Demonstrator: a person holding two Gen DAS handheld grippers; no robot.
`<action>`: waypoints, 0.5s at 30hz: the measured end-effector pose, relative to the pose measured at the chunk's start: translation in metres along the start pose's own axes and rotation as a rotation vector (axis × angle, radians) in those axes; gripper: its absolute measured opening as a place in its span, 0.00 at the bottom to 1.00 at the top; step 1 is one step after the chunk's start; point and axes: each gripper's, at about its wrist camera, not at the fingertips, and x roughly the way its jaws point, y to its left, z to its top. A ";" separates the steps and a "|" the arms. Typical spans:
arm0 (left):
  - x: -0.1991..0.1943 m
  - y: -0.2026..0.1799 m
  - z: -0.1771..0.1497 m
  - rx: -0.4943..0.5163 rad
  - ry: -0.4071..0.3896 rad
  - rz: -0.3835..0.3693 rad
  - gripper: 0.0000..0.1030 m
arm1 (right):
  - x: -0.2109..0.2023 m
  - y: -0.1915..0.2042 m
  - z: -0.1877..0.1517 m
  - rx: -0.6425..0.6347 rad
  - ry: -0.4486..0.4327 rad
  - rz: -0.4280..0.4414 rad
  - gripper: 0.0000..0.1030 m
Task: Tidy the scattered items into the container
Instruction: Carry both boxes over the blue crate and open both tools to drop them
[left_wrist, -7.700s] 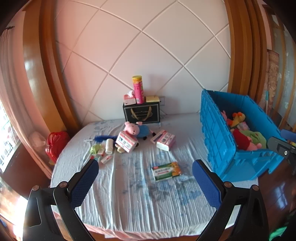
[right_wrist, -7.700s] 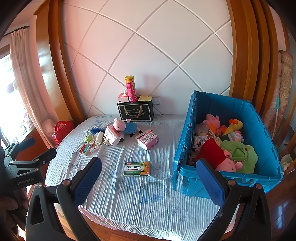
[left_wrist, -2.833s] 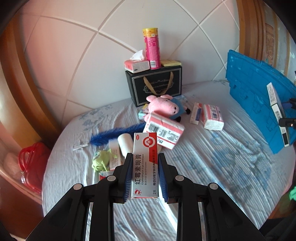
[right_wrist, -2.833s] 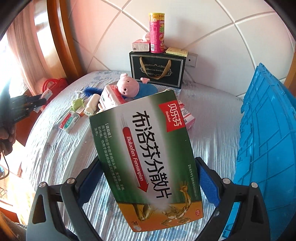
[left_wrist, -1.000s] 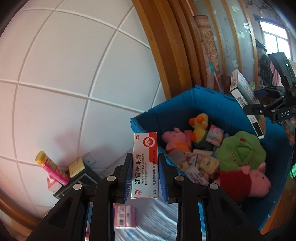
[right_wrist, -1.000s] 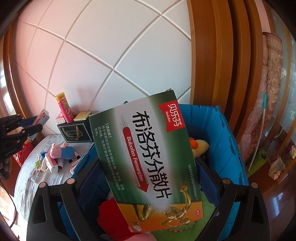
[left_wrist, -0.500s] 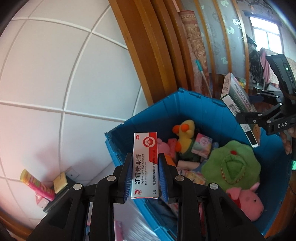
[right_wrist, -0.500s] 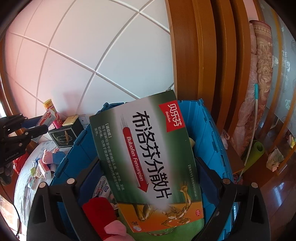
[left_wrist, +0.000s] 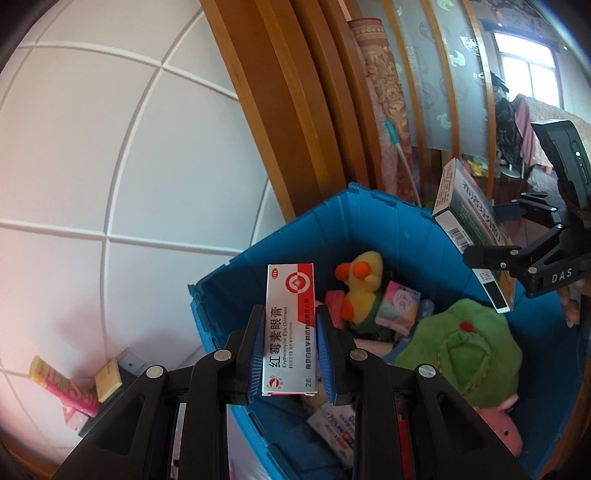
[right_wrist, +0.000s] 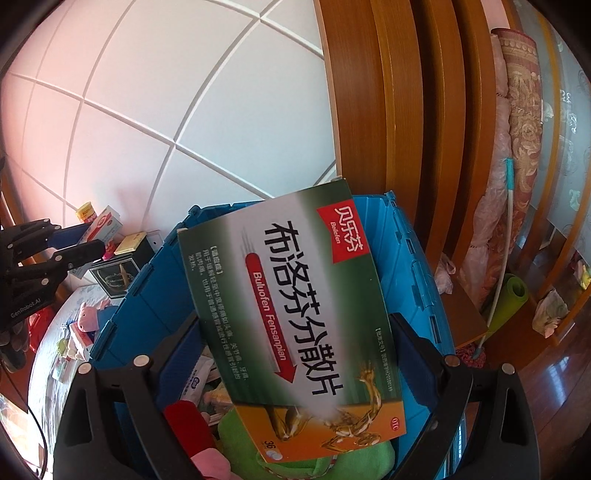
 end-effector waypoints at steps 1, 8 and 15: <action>0.001 0.000 0.001 0.000 -0.001 0.000 0.25 | 0.001 0.000 0.000 0.000 0.000 -0.001 0.93; 0.001 0.010 0.003 -0.097 -0.050 0.085 0.98 | 0.003 0.005 0.004 -0.023 -0.049 -0.058 1.00; -0.006 0.021 -0.014 -0.106 -0.027 0.106 0.99 | 0.005 0.007 -0.001 -0.020 -0.047 -0.057 1.00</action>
